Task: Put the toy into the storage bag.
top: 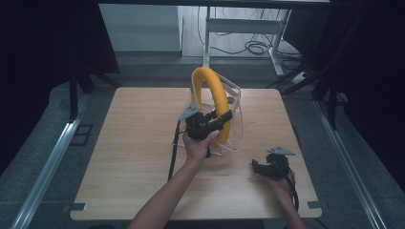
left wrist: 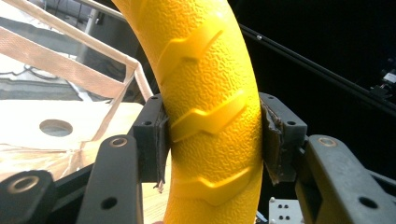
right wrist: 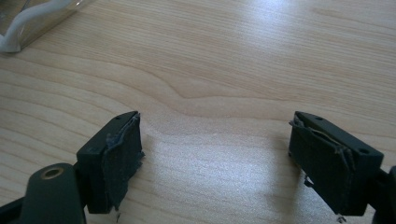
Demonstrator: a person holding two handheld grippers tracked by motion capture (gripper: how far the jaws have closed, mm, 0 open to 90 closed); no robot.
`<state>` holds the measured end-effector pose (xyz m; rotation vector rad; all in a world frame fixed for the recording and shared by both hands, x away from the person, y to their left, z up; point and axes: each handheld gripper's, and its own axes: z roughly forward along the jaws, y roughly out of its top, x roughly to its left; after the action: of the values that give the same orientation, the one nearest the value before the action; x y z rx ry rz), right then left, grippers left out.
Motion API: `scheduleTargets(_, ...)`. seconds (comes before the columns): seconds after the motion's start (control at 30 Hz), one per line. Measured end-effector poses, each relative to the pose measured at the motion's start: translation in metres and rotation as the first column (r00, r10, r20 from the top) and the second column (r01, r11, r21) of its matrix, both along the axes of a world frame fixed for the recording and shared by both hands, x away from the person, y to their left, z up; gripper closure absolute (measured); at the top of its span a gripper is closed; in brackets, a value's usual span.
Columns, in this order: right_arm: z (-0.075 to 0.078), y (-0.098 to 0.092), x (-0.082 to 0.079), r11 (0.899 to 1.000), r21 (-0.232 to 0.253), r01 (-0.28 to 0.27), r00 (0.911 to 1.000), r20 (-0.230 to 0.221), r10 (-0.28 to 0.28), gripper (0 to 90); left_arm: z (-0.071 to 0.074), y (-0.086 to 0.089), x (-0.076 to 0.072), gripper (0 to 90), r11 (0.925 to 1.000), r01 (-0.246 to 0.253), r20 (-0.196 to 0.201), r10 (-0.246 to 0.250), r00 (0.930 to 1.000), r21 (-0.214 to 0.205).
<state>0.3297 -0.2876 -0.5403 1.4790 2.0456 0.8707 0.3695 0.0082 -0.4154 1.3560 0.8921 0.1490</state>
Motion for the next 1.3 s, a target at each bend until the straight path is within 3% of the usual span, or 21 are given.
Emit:
scheduleTargets(0.67, 0.0, 0.0, 0.0, 1.0, 0.001, 0.002, 1.0, -0.002, -0.002, 17.3, -0.003, 0.011, -0.001, 47.1, 0.9986, -0.053, -0.02, 0.053, 0.9984, 0.0)
scheduleTargets(0.9, 0.0, 0.0, 0.0, 1.0, 0.002, 0.002, 1.0, -0.001, -0.002, 17.4, -0.004, 0.011, 0.0, 34.4, 0.9991, -0.041, -0.047, 0.041, 0.9981, -0.007)
scheduleTargets(1.13, 0.0, 0.0, 0.0, 1.0, 0.005, 0.004, 1.0, 0.004, -0.004, 17.8, 0.002, 0.018, -0.008, 30.3, 0.999, -0.045, -0.008, 0.045, 0.999, -0.004)
scheduleTargets(1.3, 0.0, 0.0, 0.0, 1.0, 0.005, 0.005, 1.0, 0.0, -0.005, 17.7, 0.004, 0.033, -0.014, 29.6, 0.9987, -0.052, 0.002, 0.052, 0.9987, 0.003)
